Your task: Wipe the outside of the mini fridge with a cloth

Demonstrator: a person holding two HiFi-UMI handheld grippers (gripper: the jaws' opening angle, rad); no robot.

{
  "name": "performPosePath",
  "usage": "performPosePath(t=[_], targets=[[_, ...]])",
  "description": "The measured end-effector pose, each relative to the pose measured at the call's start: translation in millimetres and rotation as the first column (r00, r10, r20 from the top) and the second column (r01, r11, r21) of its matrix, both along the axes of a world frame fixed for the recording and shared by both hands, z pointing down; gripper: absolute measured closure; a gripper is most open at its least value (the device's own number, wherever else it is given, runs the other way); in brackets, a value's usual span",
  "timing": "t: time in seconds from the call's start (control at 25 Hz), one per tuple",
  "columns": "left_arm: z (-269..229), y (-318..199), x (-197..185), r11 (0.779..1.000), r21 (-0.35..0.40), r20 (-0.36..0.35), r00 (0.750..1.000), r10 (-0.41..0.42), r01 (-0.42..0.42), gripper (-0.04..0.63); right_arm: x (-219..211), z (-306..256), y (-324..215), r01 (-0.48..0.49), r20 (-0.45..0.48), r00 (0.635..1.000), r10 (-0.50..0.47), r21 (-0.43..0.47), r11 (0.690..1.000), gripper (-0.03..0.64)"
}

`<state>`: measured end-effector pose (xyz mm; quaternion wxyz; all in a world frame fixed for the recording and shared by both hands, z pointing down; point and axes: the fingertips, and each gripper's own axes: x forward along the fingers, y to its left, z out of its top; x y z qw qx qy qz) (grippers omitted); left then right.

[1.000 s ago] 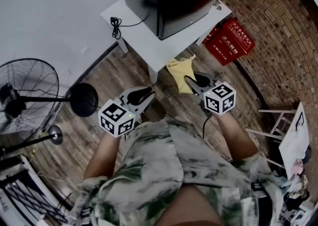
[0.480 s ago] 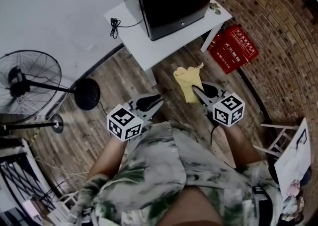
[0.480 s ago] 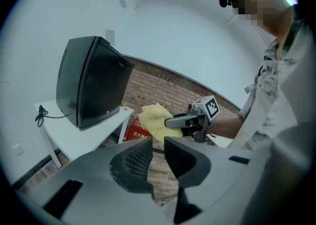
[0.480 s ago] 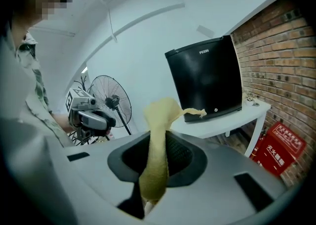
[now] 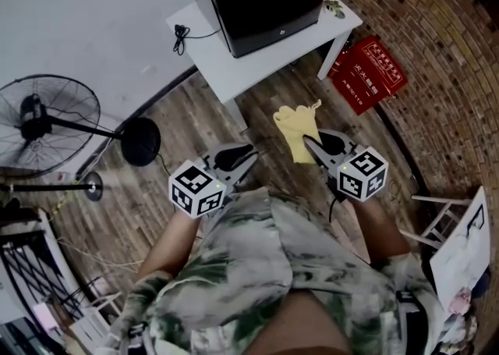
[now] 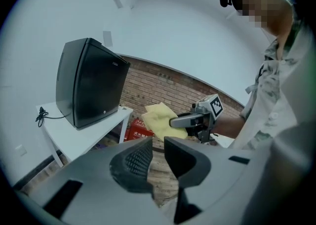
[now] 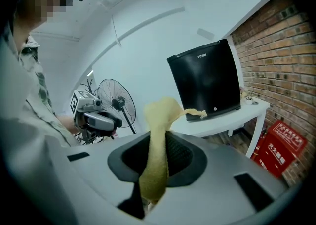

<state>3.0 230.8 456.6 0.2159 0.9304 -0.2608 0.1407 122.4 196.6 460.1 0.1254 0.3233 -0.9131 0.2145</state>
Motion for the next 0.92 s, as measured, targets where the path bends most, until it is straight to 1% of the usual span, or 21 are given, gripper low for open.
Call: performPosePath(t=[0.16,0.4,0.72,0.92], targets=[[6.3,9.8,-0.8,1.000,-0.012,0.022,1.000,0.003,-0.003,0.511,-0.2,0.2,10.9,0.007,0.014,1.000,-0.007,0.012,1.000,0.531],[14.5,16.7,7.1,0.999,-0.022,0.065,0.997,0.038,-0.037,0.511,14.8,-1.5,23.0,-0.041,0.041,0.998,0.040,0.015,0.999,0.532],[9.9,17.0,40.4,0.994,-0.005,0.062,0.992,0.109,-0.108,0.511,40.8,-3.5,37.8,-0.100,0.035,0.995,0.099,0.023,0.995,0.532],[13.5,19.6,48.9,0.993,-0.004,0.053,0.992,0.115,-0.115,0.511,51.2,-5.8,42.2,-0.113,0.030,0.993,0.112,0.037,0.993,0.532]])
